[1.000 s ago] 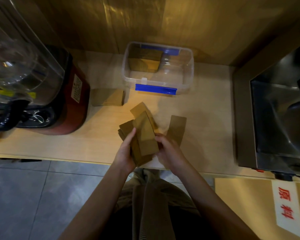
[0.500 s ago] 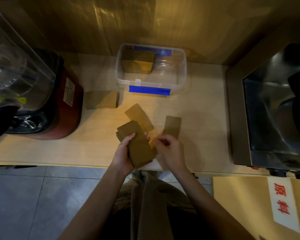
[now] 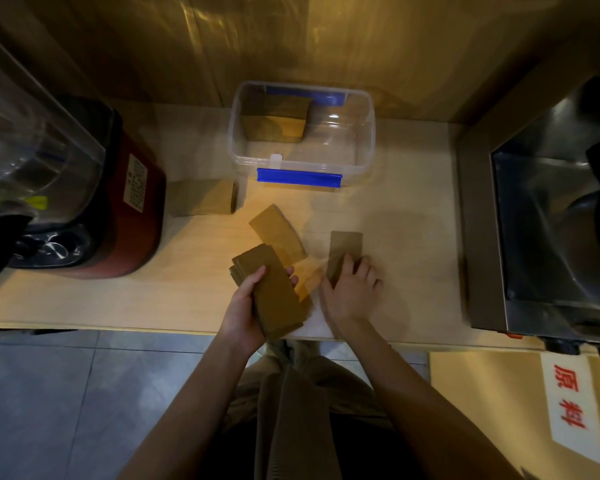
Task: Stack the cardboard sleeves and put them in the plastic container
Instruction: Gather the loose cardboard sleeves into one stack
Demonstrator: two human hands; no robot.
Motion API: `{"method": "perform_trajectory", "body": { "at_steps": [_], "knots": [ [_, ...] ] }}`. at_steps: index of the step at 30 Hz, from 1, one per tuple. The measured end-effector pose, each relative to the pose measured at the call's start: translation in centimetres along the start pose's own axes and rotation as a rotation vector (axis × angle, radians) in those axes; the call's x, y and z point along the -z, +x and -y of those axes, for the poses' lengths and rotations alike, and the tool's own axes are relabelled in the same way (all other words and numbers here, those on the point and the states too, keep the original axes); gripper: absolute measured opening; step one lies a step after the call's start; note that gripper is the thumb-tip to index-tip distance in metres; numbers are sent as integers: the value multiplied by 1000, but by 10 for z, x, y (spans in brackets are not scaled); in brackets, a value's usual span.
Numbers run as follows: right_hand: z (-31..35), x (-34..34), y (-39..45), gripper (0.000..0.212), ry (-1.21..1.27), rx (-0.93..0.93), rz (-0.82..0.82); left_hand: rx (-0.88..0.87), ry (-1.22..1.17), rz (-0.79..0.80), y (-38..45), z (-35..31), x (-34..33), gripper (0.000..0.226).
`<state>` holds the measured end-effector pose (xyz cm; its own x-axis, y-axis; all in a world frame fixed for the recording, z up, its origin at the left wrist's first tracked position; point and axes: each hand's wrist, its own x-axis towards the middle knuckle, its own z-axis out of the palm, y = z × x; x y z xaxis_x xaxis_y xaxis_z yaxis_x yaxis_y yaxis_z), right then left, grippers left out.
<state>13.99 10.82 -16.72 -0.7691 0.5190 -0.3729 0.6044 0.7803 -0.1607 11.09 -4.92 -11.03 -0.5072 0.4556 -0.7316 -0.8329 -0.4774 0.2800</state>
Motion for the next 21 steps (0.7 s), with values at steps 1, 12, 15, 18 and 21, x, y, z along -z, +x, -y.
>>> {"method": "perform_trajectory", "body": {
  "at_steps": [1,12,15,18,21],
  "knots": [
    [-2,2,1,59,-13,10,-3,-3,6,1,0,-1,0,29],
    [-8,24,11,53,-15,45,34,-47,-21,-5,3,-9,-1,26],
    [-7,29,18,64,145,-9,93,-56,-33,-6,4,-12,2,28],
    [1,37,20,71,467,-54,112,-62,-31,0,5,-15,3,26],
    [23,45,19,62,575,39,79,-72,-46,-16,5,-17,4,28]
  ]
}}
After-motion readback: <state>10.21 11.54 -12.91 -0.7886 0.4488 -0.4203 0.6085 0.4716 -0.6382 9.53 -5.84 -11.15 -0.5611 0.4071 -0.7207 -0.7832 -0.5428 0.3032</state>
